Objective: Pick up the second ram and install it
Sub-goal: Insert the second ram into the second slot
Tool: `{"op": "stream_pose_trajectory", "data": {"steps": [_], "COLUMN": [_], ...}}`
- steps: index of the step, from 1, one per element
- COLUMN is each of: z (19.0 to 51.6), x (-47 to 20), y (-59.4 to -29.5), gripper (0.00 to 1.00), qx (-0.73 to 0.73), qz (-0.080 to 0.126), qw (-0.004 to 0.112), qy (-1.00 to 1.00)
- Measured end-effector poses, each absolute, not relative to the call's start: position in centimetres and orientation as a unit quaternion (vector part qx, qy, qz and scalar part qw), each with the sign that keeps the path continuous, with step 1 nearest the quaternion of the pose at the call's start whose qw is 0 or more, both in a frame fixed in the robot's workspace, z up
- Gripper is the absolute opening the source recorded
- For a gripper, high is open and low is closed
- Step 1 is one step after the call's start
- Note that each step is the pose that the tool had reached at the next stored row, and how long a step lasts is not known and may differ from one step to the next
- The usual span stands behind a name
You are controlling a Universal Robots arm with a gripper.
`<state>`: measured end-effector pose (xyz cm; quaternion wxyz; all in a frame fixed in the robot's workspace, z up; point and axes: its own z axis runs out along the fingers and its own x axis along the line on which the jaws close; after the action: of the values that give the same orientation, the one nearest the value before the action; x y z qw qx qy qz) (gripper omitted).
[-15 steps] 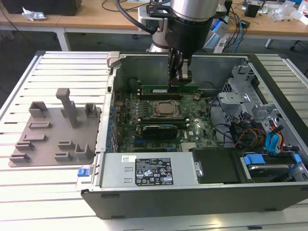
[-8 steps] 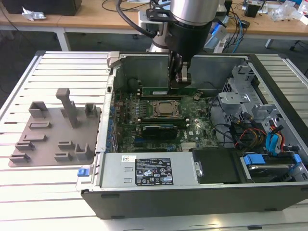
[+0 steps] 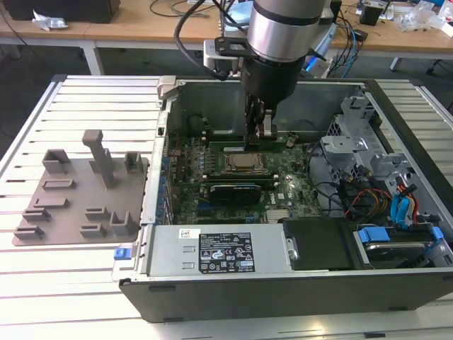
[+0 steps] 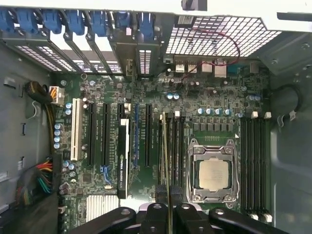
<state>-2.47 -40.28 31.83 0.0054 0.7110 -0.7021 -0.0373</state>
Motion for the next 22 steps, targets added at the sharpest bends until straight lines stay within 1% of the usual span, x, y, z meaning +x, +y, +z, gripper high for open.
{"op": "stream_pose_trajectory", "data": {"steps": [20, 22], "z": [27.2, 26.8], "x": [-2.5, -2.5], "y": [-40.3, -39.8], "gripper": [0.14, 0.14], "qx": [0.711, 0.711], "qz": [-0.037, -0.037], "qw": [0.005, 0.005], "qy": [-0.702, -0.702]}}
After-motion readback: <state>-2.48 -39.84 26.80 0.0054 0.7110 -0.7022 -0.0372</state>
